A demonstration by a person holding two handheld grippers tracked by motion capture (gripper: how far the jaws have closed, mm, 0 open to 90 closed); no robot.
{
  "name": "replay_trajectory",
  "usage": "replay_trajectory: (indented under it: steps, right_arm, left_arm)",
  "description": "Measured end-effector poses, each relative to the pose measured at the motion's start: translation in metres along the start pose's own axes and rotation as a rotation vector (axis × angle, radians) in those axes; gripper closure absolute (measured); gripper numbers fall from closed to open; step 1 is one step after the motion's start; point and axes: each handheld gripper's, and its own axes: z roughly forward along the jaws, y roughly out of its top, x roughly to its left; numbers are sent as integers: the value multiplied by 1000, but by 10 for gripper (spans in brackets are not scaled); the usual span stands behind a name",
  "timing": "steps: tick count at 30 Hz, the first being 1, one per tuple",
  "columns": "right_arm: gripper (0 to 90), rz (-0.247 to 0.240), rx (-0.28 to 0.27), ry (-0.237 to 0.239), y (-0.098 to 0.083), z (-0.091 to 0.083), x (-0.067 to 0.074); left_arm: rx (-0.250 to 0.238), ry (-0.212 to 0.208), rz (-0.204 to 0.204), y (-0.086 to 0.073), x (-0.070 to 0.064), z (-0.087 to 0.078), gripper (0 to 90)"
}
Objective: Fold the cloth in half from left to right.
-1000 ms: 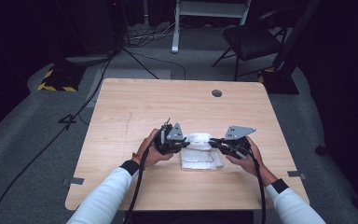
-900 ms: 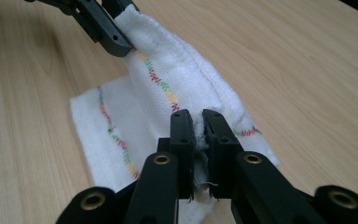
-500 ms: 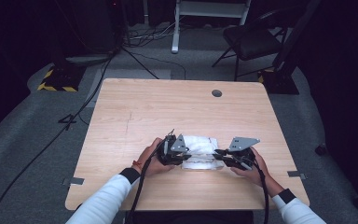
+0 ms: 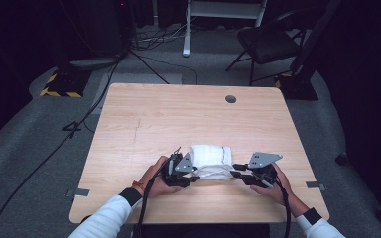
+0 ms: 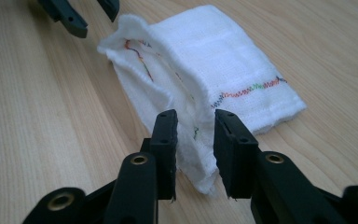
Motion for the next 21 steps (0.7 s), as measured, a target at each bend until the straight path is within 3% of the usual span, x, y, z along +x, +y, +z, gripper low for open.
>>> replay_trajectory:
  steps: [3, 6, 10, 14, 17, 21]
  right_arm:
    - [650, 6, -24, -25, 2, -7, 0]
    - [597, 14, -33, -50, 6, -9, -2]
    - [523, 31, -23, -74, 12, -5, -6]
    - [472, 31, -10, -101, 19, 6, -14]
    - [428, 50, 3, -104, 22, 16, -21]
    - [406, 61, 44, -85, 20, 27, -23]
  left_arm:
    - [2, 17, 8, -2, -5, -6, 602]
    - [-11, 37, -2, -5, -1, -11, 559]
    - [-54, 96, -52, -5, 13, -19, 483]
    - [-40, 158, -110, 0, 35, -12, 398]
    - [-44, 145, -158, 3, 47, -1, 361]
    - [-30, 99, -148, 8, 48, 11, 321]
